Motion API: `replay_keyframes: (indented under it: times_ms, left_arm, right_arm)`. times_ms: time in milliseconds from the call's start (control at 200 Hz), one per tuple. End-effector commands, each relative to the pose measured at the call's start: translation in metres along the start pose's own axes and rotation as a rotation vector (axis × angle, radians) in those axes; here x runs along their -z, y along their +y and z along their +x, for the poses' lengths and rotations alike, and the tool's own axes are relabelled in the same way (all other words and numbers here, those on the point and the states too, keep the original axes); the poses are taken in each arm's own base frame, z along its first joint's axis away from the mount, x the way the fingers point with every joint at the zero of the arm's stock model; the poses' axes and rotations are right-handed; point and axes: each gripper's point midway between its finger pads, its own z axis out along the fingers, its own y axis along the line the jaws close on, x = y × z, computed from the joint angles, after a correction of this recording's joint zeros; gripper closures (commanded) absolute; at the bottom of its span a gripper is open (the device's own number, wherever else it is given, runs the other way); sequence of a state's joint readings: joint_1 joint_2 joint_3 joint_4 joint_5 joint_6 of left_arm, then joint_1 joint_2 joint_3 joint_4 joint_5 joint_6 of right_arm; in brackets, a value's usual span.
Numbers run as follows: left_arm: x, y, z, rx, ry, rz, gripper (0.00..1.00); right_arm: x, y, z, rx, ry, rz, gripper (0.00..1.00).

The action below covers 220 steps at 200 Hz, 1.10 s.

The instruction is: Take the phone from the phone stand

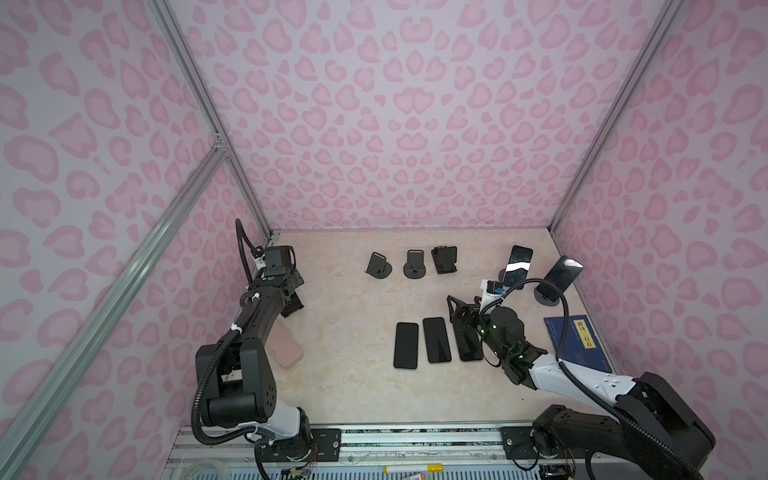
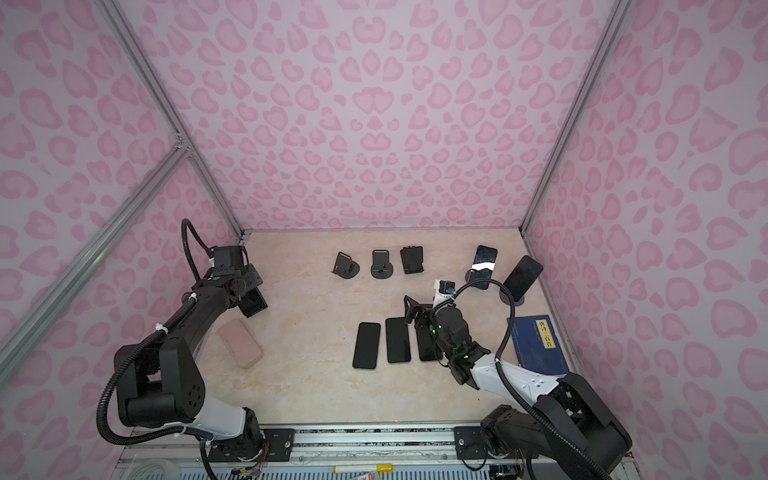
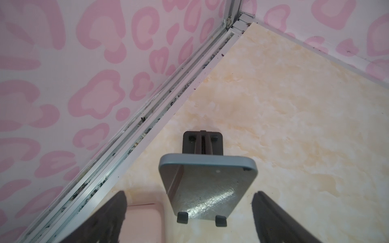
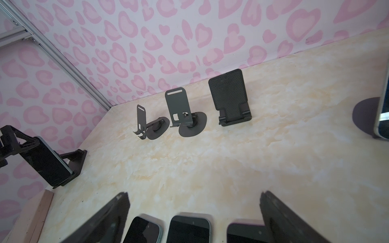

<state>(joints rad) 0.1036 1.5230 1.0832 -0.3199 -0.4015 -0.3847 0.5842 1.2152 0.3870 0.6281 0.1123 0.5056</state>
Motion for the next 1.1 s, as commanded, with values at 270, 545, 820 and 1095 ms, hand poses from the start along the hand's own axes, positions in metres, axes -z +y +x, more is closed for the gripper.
replay_keyframes:
  times_ms: [270,545,820,1095]
  left_arm:
    - [-0.005,-0.003,0.003,-0.043,-0.021,0.036,0.04]
    - [-0.020,-0.007,0.003,-0.059,-0.019,0.049,0.03]
    - [-0.026,-0.008,-0.005,-0.045,-0.052,0.039,0.02]
    - [-0.033,-0.008,-0.007,-0.030,-0.073,0.027,0.10]
  right_arm:
    - [0.001,0.001,-0.004,-0.004,-0.012,0.004,0.01]
    - [0.001,0.001,-0.004,-0.002,-0.011,0.003,0.01]
    - [-0.001,0.001,-0.001,0.003,0.000,0.000,0.01]
    - [-0.001,0.001,-0.001,0.003,0.000,0.003,0.01]
